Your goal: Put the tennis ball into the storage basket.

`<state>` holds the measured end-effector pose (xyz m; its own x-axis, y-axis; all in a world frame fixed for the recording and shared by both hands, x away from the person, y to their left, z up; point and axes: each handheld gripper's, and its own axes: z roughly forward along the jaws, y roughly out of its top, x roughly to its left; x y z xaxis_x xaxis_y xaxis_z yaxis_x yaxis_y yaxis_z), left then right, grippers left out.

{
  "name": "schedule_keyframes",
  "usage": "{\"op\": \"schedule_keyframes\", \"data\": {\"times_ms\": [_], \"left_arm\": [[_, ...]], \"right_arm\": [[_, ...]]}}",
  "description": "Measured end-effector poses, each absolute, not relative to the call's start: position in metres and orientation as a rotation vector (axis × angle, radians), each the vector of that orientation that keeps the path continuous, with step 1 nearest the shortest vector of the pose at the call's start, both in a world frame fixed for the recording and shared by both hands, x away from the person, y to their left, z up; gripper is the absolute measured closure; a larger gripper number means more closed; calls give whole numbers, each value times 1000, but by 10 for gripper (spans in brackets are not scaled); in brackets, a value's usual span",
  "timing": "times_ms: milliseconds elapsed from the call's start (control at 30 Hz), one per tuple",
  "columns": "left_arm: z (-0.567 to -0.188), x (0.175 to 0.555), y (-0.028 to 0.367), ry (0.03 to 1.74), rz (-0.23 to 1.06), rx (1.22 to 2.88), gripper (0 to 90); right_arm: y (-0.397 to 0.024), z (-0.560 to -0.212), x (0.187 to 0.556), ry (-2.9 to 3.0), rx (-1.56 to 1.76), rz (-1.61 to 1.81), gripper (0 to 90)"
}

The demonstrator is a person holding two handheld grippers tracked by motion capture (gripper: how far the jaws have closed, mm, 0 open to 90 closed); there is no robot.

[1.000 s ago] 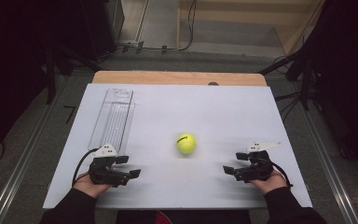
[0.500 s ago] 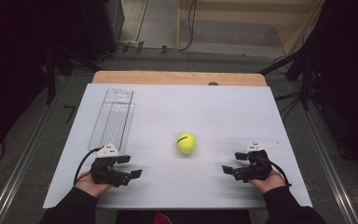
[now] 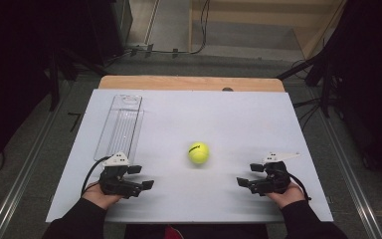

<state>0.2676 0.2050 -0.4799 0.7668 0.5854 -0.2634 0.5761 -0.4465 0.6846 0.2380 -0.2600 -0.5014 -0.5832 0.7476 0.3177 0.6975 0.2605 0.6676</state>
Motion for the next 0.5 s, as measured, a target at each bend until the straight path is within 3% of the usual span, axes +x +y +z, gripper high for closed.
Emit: {"op": "schedule_keyframes", "data": {"times_ms": [500], "left_arm": [[-473, 264, 199, 851, -6, 2147, 226]], "right_arm": [[-260, -501, 238, 2442, 1404, 1245, 137]]}}
